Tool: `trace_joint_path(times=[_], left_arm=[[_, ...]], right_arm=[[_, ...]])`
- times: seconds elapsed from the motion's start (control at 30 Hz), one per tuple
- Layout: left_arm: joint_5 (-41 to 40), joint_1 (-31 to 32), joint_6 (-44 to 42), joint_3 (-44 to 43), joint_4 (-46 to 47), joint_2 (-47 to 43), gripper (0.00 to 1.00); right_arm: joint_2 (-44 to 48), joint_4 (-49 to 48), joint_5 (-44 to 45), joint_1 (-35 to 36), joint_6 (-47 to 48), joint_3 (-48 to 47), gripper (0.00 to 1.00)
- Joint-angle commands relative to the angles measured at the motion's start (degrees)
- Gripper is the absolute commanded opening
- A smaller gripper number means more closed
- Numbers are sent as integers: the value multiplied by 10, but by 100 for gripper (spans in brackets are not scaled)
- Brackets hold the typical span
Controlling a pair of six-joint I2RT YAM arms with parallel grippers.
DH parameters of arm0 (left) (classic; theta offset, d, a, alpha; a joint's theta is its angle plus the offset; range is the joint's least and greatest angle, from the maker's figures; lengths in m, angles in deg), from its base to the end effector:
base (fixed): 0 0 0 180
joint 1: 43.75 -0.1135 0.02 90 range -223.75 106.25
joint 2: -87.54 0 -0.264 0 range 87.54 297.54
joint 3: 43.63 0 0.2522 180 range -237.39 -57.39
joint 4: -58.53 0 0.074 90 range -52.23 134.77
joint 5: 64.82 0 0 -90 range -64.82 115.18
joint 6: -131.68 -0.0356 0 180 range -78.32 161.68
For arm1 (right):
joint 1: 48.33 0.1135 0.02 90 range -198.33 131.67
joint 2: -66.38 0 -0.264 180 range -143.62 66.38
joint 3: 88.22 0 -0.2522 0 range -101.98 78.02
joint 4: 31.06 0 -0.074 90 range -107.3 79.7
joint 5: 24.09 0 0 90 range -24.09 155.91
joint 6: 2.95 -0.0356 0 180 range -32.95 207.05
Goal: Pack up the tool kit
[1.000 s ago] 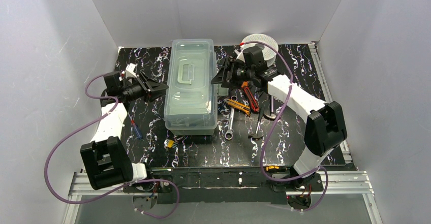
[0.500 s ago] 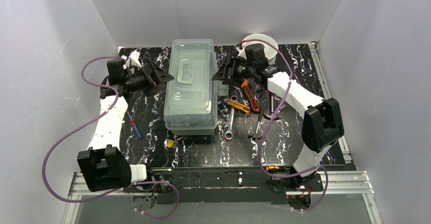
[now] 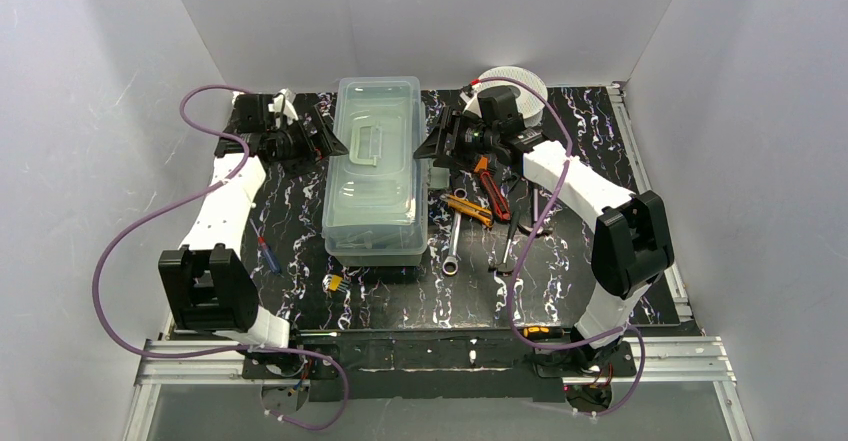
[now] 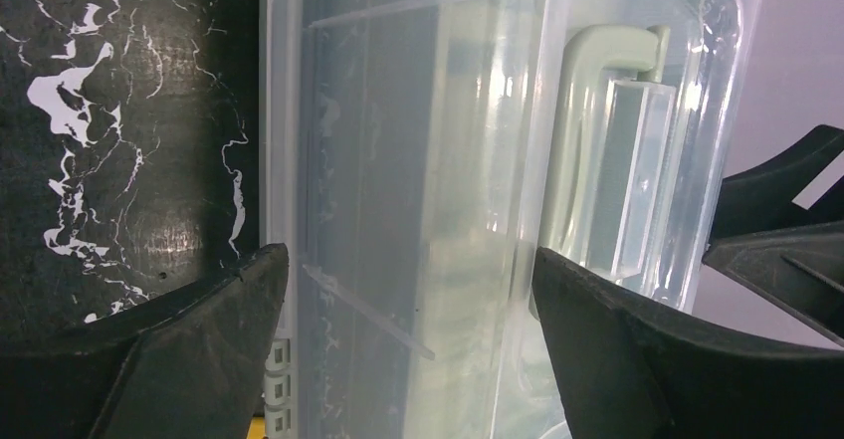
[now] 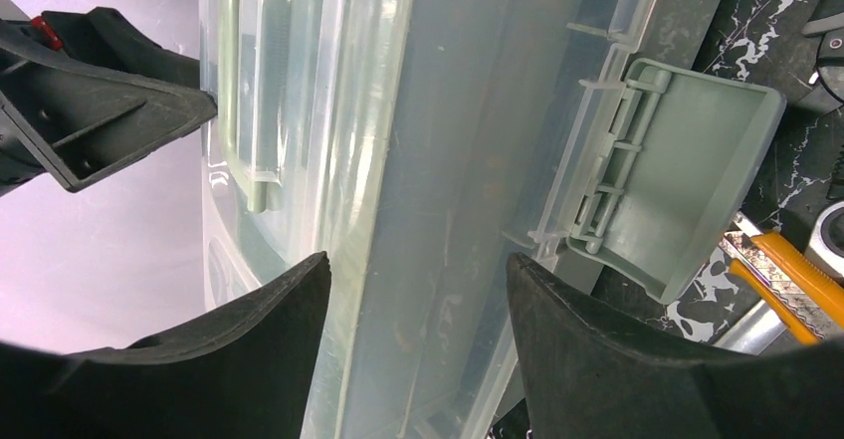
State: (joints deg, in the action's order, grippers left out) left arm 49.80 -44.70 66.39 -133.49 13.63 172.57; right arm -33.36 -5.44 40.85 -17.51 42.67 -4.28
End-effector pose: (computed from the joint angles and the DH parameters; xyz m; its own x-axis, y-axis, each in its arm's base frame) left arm 0.3300 -0.0094 0.3293 -0.7117 -0.3919 -0.5831 0.0068 0.8261 -0.5635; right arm 0.3435 0.2225 0.3055 -0.8468 0.2325 -0.4783 -0.2645 0.5961 0.7581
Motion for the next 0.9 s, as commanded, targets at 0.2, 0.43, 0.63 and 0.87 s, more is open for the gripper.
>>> trace_joint_path(times=[0.2, 0.43, 0.63, 0.87], left_arm=[[-39, 1, -32, -11, -48, 33, 83], [-27, 13, -23, 18, -49, 46, 16], [173, -53, 51, 82, 45, 65, 6], [245, -93, 78, 125, 91, 68, 9]], right_arm=[[-5, -16, -4, 2, 7, -14, 72], [2, -5, 12, -1, 14, -15, 72], [19, -5, 7, -23, 18, -3, 72], [5, -22, -12, -49, 6, 22, 72]])
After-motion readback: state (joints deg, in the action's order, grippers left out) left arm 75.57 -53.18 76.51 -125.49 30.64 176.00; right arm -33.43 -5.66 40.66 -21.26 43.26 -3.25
